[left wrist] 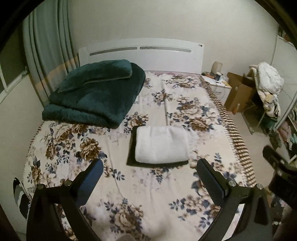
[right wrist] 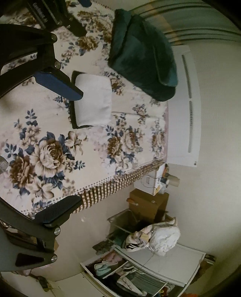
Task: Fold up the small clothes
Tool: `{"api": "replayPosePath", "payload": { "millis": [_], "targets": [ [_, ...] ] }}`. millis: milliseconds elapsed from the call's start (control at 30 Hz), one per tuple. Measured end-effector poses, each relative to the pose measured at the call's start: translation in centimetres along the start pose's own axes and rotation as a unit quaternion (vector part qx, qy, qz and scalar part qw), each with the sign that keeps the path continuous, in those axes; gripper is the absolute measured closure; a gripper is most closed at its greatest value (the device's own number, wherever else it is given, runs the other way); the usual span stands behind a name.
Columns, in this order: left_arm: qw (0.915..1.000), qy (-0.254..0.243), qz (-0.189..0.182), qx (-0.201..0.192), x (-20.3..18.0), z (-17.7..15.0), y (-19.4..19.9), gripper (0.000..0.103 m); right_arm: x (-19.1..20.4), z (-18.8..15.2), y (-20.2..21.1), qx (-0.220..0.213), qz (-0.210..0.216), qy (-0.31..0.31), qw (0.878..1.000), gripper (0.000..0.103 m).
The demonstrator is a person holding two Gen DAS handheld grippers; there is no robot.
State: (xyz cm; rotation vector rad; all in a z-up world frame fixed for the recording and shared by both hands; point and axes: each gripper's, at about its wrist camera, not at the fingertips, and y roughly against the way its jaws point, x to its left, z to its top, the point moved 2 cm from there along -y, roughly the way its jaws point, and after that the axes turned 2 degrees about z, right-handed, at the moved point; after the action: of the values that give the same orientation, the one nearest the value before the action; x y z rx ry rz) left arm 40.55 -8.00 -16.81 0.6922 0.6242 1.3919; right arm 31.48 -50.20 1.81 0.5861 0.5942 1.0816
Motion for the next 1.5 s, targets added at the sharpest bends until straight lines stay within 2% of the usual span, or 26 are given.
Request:
{"api": "replayPosePath", "payload": {
  "millis": [133, 333, 633, 967, 1167, 1500],
  "targets": [
    [1.0, 0.0, 0.002, -0.009, -0.3, -0.5, 4.4, 0.0, -1.2, 0.3, 6.3, -0.033, -0.002, 0.001, 0.999, 0.0],
    [0.9995, 0.01, 0.007, -0.028, 0.1, -0.6, 9.1, 0.0, -2.6, -0.1, 13.6, -0.055, 0.012, -0.001, 0.998, 0.0],
    [0.9978, 0.013, 0.027, -0.059, 0.9, -0.3, 13.5, 0.0, -3.7, 0.3, 19.8, -0.078, 0.038, -0.002, 0.996, 0.0],
    [0.9971, 0.016, 0.026, -0.07, 1.2, -0.7, 15.3, 0.0, -4.3, 0.8, 21.9, -0.085, 0.054, -0.006, 0.995, 0.0],
    [0.9967, 0.014, 0.036, -0.071, 1.1, -0.5, 15.8, 0.0, -4.0, 1.6, 21.5, -0.08, 0.063, -0.005, 0.995, 0.0],
    [0.9968, 0.015, 0.033, -0.071, 1.2, -0.2, 16.0, 0.0, -3.8, 2.3, 21.0, -0.078, 0.062, 0.001, 0.995, 0.0]
  ]
}}
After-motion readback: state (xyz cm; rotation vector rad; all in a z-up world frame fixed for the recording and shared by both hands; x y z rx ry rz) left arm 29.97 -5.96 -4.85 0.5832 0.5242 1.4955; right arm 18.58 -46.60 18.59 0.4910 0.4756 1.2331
